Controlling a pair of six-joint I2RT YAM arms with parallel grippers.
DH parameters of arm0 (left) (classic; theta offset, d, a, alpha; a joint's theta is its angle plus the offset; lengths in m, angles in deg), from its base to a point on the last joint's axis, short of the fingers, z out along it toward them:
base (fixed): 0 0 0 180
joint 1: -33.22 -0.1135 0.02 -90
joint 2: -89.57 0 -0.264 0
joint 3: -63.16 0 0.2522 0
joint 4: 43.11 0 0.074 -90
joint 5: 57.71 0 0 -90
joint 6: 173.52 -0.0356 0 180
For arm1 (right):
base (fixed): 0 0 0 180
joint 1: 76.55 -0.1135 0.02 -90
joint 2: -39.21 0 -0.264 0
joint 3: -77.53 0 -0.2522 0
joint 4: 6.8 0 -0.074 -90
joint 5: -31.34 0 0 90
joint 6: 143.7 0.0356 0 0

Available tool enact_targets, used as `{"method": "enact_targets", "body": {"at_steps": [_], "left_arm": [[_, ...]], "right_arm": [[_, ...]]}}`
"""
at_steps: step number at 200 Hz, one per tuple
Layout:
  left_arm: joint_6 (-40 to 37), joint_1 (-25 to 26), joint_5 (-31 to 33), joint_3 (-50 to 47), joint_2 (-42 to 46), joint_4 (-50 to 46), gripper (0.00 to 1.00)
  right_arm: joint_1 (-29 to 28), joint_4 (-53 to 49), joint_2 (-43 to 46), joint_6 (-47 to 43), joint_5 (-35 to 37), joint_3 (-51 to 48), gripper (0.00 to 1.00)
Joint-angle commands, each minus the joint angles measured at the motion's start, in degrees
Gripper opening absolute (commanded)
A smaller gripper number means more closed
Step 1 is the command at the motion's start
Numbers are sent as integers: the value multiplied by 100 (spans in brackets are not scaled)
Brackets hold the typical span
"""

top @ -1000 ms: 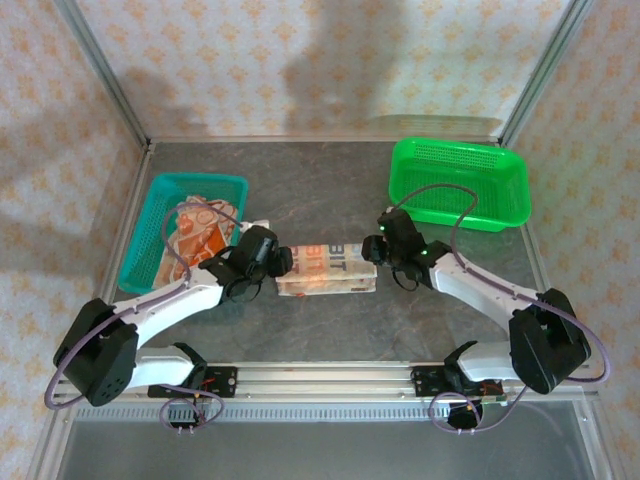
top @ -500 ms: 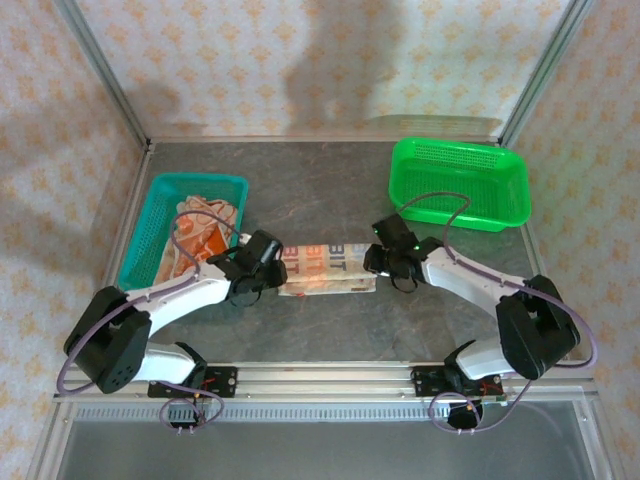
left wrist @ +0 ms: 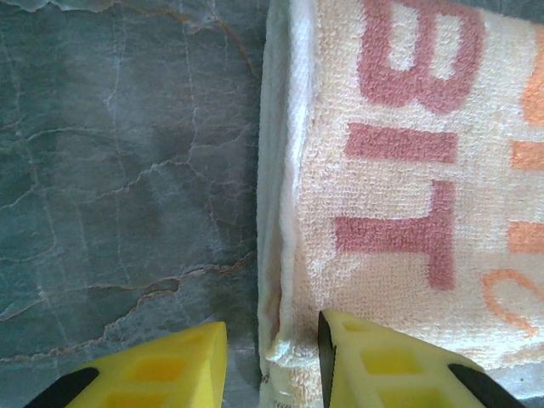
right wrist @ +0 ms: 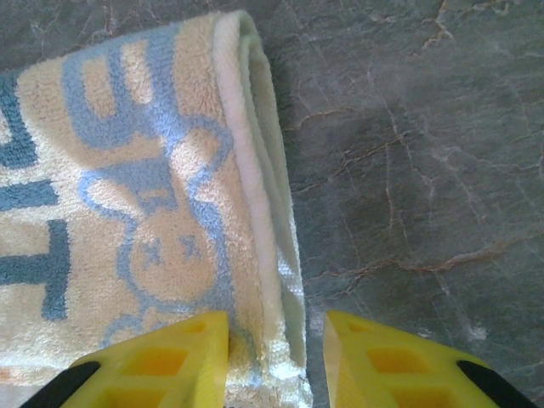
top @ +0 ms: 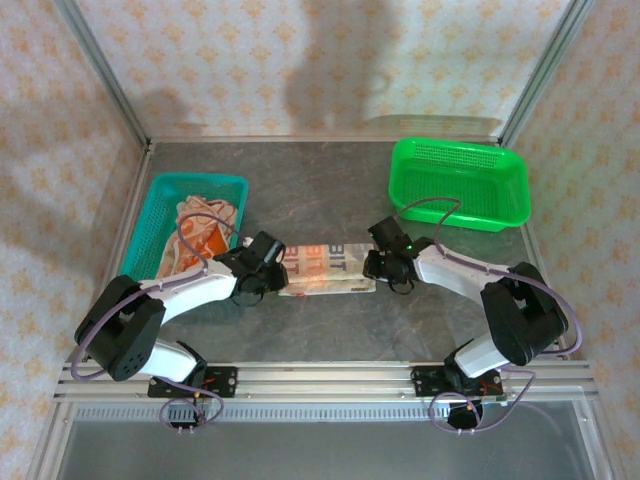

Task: Fold and stack the towels

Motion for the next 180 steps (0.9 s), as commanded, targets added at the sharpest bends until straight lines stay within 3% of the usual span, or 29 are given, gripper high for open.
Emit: {"method": "enact_targets", "body": {"at_steps": [1, 68, 102, 117, 180], "left_arm": [[66, -50, -17, 103, -55, 120, 33], [47, -100, -77, 138, -227, 284, 28], [59, -98, -93, 154, -152, 261, 13], [62, -102, -69, 211, -115, 172, 0], [373, -59, -101, 266, 439, -312, 0]], "right_arm": [[-34, 78, -37, 92, 21, -50, 34], [-42, 150, -63, 125, -68, -49, 26], [-55, 110, -32, 124, -65, -28, 9], [-57, 44, -9, 94, -46, 10, 0], [-54, -404, 442, -12, -14, 210, 0]]}}
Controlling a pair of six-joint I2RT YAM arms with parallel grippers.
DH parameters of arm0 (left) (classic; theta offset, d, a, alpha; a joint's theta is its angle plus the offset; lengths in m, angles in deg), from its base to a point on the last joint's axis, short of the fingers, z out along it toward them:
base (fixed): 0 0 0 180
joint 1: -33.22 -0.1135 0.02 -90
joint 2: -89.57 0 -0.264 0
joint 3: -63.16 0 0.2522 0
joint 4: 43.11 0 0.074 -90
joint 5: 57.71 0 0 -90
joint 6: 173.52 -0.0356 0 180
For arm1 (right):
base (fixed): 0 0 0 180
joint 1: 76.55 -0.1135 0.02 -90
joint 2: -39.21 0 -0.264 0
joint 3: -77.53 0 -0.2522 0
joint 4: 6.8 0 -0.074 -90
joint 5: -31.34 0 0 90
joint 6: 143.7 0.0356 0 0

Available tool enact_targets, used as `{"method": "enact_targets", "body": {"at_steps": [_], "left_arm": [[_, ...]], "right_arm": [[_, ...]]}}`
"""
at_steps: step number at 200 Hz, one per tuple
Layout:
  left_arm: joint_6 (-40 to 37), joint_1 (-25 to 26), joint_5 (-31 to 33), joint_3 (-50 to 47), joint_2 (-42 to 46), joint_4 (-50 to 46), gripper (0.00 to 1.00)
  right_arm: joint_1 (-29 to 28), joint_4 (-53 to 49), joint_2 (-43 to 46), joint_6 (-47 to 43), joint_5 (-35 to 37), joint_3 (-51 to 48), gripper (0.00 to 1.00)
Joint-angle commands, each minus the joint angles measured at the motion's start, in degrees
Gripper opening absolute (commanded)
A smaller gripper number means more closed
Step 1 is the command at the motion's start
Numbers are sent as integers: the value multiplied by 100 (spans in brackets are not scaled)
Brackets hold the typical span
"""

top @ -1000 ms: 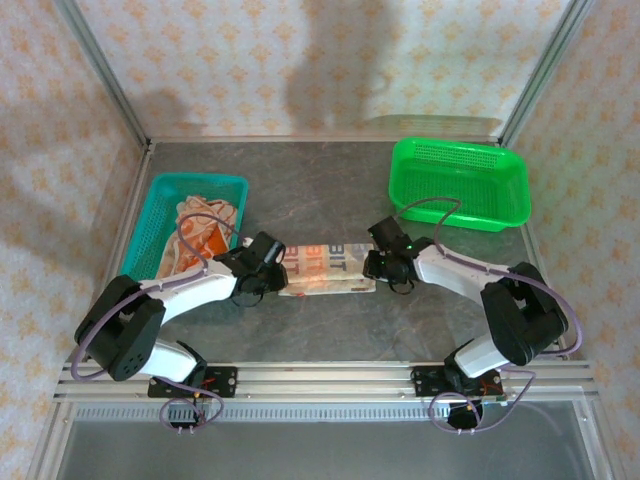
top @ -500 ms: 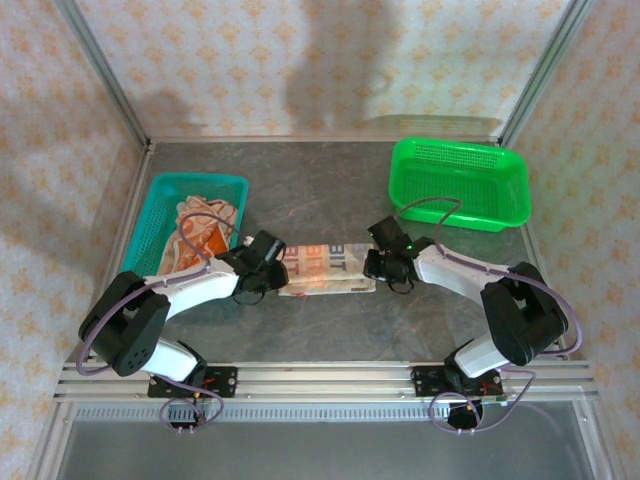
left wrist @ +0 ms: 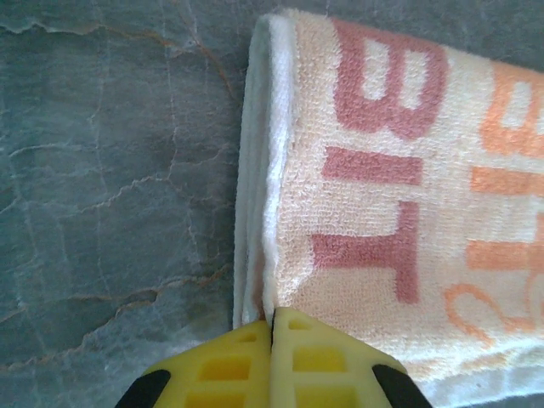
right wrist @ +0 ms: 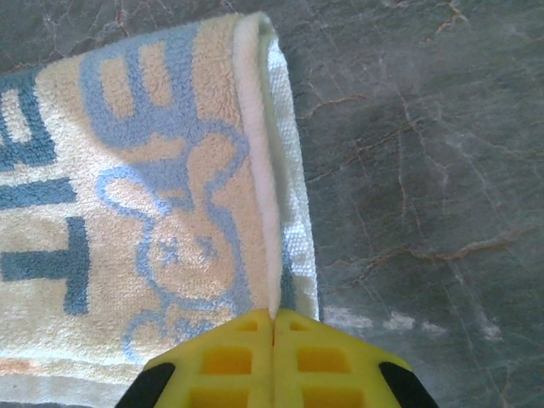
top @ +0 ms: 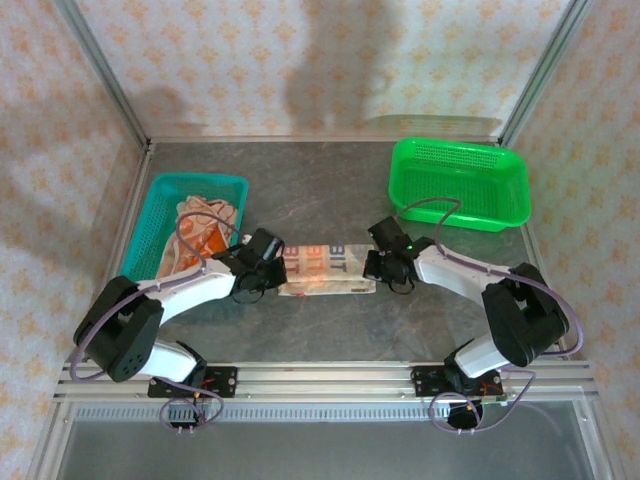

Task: Fold and stack the towels

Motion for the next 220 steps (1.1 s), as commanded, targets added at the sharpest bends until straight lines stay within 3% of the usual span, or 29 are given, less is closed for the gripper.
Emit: {"method": "enact_targets", "body": {"at_steps": [1, 81, 220], "left_arm": [[224, 24, 40, 180, 317, -330, 0], [688, 210, -65, 226, 1036, -926, 0], [1308, 643, -214, 57, 1760, -1321, 0]], "right_arm": [[-38, -306, 356, -104, 108, 199, 0], [-75, -678, 1014, -78, -76, 176, 0], [-398, -1221, 1393, -11, -201, 48, 0]]}}
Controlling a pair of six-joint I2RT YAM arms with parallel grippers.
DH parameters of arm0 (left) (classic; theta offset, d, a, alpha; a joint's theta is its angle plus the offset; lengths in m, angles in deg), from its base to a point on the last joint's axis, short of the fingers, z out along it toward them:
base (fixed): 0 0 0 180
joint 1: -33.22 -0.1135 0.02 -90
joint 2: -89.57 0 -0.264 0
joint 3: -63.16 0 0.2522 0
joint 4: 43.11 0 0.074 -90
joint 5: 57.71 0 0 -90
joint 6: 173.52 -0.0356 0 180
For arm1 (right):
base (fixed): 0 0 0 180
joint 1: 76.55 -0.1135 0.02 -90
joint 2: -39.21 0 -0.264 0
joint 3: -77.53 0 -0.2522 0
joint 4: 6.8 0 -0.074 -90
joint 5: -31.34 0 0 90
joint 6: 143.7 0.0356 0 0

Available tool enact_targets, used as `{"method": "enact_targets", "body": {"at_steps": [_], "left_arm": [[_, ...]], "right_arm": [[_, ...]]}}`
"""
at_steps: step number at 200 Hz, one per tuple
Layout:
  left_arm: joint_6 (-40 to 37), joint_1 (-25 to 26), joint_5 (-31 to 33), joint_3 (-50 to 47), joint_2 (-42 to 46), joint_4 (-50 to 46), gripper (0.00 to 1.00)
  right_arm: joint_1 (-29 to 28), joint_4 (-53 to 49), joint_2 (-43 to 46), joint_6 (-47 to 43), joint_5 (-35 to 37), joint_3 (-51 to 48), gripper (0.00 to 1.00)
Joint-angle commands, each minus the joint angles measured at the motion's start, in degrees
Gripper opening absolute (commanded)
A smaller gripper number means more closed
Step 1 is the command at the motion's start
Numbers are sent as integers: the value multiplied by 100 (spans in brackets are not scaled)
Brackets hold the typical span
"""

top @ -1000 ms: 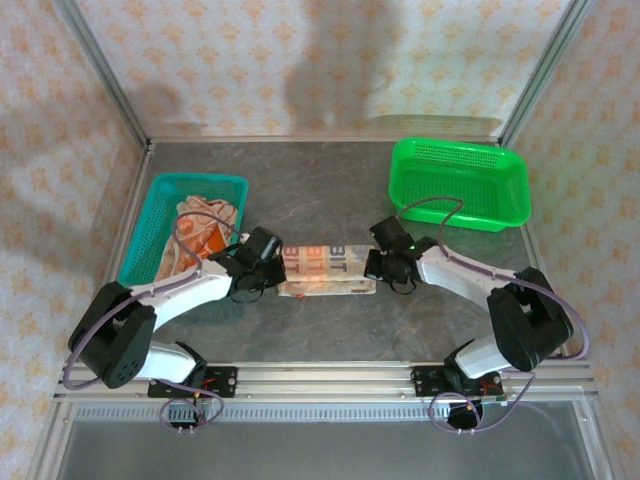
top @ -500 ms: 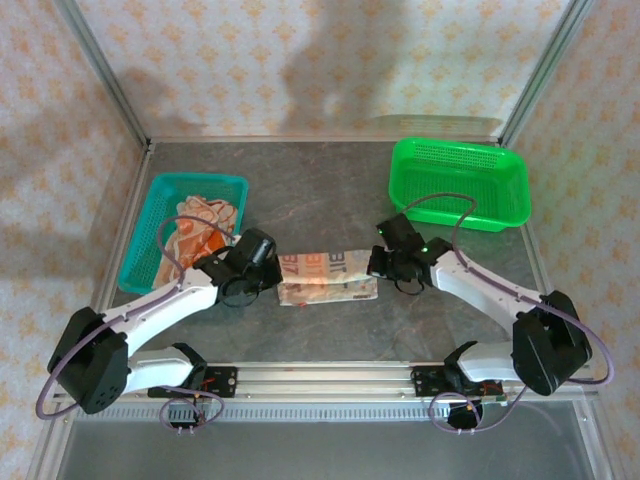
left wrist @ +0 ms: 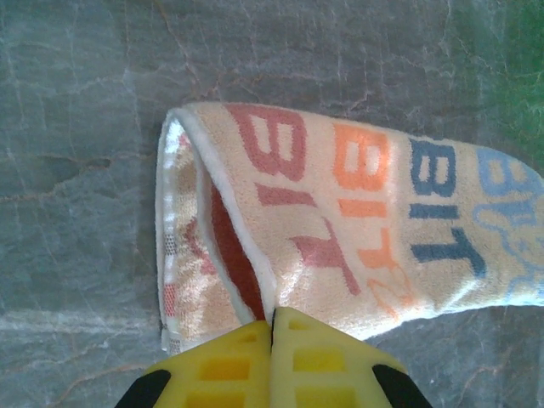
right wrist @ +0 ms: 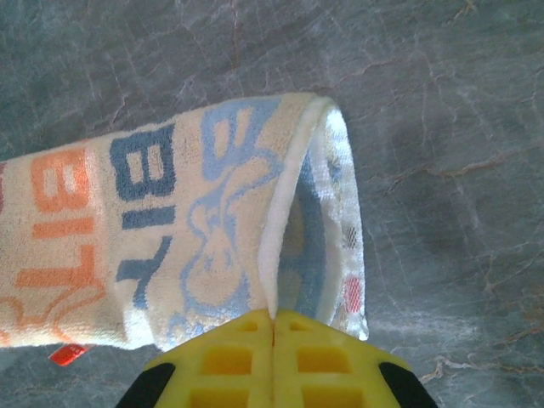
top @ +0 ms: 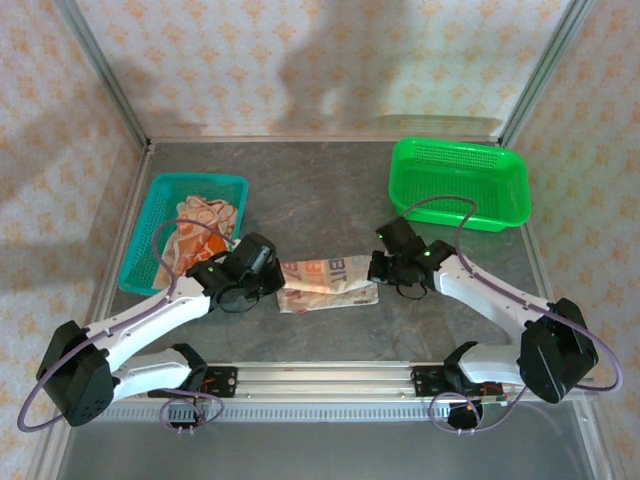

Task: Fold and stack the towels

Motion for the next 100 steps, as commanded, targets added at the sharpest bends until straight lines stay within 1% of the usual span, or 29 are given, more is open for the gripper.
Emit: {"method": "enact_targets", "body": {"at_steps": [1, 24, 46, 73, 100], "left_arm": [[258, 73, -14, -40, 177, -230, 0], [289, 76, 51, 84, 390, -362, 0], [301, 84, 69, 152, 488, -496, 0], [491, 137, -37, -71, 546, -399, 0], [696, 318, -62, -336, 565, -195, 0]], "right_arm": [[-125, -326, 174, 11, 42, -53, 0], [-134, -437, 364, 47, 109, -40, 0], [-130, -533, 371, 54, 75, 3, 0], [-130, -557, 372, 0, -43, -78, 0], [-139, -475, 372, 18, -142, -294, 0]]}}
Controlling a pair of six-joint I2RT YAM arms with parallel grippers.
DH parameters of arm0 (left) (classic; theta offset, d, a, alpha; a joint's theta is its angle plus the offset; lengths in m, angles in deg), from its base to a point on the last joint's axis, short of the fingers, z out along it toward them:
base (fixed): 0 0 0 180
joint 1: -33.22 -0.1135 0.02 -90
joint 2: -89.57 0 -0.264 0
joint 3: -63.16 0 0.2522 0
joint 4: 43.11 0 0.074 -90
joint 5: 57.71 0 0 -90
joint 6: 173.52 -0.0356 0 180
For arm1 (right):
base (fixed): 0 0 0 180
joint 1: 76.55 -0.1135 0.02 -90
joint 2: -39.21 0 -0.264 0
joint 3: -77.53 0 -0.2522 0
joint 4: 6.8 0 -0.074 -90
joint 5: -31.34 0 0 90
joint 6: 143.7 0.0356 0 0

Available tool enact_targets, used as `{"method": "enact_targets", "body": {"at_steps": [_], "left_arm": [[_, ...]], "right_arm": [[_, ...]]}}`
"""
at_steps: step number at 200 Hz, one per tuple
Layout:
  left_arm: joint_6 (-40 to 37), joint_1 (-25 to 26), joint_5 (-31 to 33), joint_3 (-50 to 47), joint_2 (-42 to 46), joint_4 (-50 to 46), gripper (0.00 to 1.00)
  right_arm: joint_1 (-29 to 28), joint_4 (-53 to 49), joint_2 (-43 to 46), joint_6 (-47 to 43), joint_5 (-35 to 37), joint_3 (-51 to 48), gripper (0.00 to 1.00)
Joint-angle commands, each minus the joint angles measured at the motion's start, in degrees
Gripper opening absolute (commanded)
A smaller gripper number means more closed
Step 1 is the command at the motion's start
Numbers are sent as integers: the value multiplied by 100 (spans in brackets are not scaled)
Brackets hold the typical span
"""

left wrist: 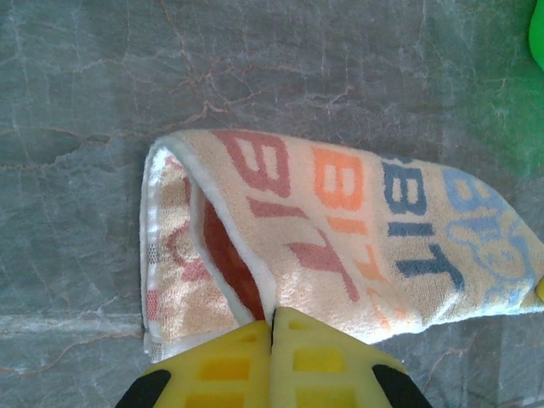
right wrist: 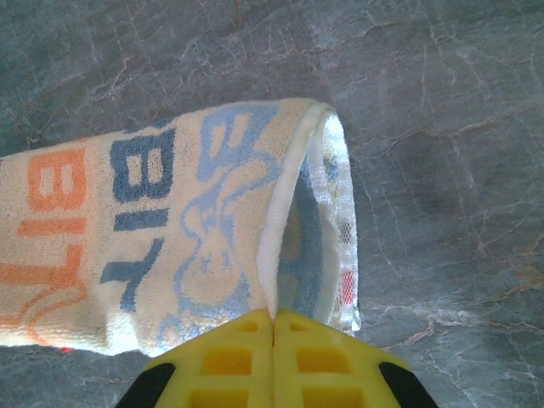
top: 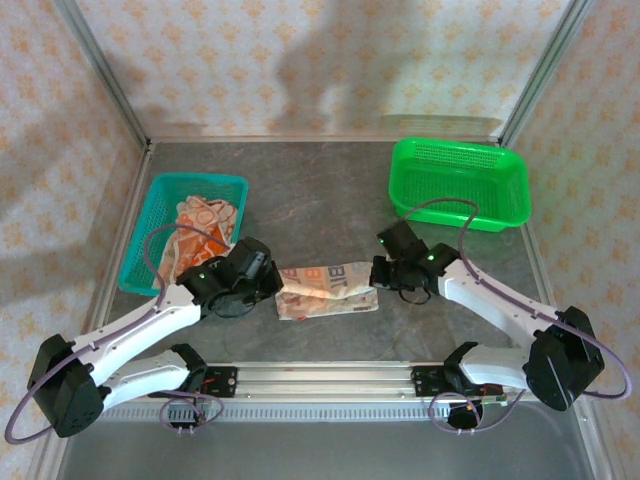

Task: Fold and stack the towels

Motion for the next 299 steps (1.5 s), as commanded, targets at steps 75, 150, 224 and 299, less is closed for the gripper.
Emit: {"method": "enact_targets", "body": {"at_steps": [75, 150, 224, 299], "left_arm": [[678, 553, -39, -1077, -286, 785, 0], [460, 619, 119, -1386, -864, 997, 31], [-855, 15, 344, -215, -1205, -32, 49], [-825, -28, 162, -445, -1819, 510, 37]], "right_arm": [[-358, 486, -378, 165, -54, -946, 0], [-480, 488, -598, 118, 182, -1000, 22], [-480, 416, -486, 129, 646, -480, 35], [-480, 1022, -1036, 323, 615, -563, 39]]}}
